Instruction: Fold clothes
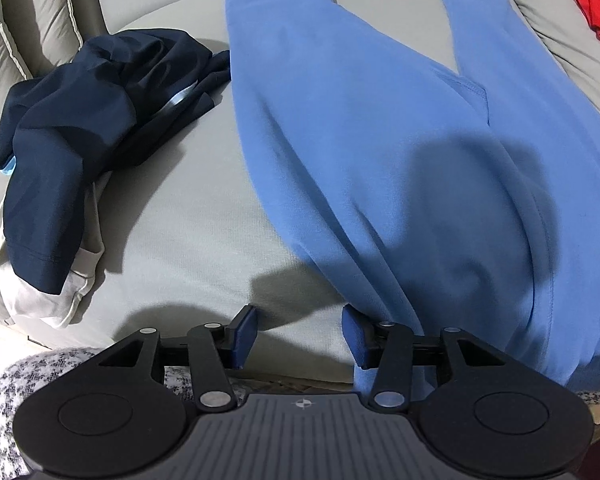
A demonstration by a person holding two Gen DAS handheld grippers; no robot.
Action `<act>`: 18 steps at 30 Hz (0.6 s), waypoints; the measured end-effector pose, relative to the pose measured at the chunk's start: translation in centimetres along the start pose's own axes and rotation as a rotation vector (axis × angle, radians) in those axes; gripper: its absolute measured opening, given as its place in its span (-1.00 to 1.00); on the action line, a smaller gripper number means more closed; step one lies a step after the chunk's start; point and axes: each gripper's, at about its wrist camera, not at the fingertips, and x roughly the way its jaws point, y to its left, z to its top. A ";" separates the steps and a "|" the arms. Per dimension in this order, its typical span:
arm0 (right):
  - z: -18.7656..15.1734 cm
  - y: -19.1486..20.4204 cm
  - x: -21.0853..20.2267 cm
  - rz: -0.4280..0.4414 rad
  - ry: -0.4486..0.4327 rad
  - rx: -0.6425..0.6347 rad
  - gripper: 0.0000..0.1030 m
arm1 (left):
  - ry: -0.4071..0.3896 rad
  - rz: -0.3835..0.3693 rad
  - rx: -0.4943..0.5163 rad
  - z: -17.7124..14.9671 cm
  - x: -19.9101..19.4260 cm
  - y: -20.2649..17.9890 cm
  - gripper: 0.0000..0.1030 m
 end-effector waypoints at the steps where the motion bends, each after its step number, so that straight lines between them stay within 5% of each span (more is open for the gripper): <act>1: 0.0 -0.2 -0.2 -0.026 -0.004 0.007 -0.99 | -0.001 0.002 -0.002 -0.1 -0.3 -0.3 -0.04; 6: 0.0 -1.0 0.7 -0.099 0.057 0.026 -0.99 | -0.001 0.009 -0.016 -0.5 -1.9 -1.8 0.03; 13: 1.0 0.4 -2.1 -0.068 0.007 -0.010 -0.33 | -0.016 0.000 -0.063 -1.4 -4.0 1.4 0.17; 18: 2.2 4.9 -4.5 0.073 -0.065 -0.113 -0.32 | -0.008 -0.043 -0.136 -4.0 -6.1 2.3 0.05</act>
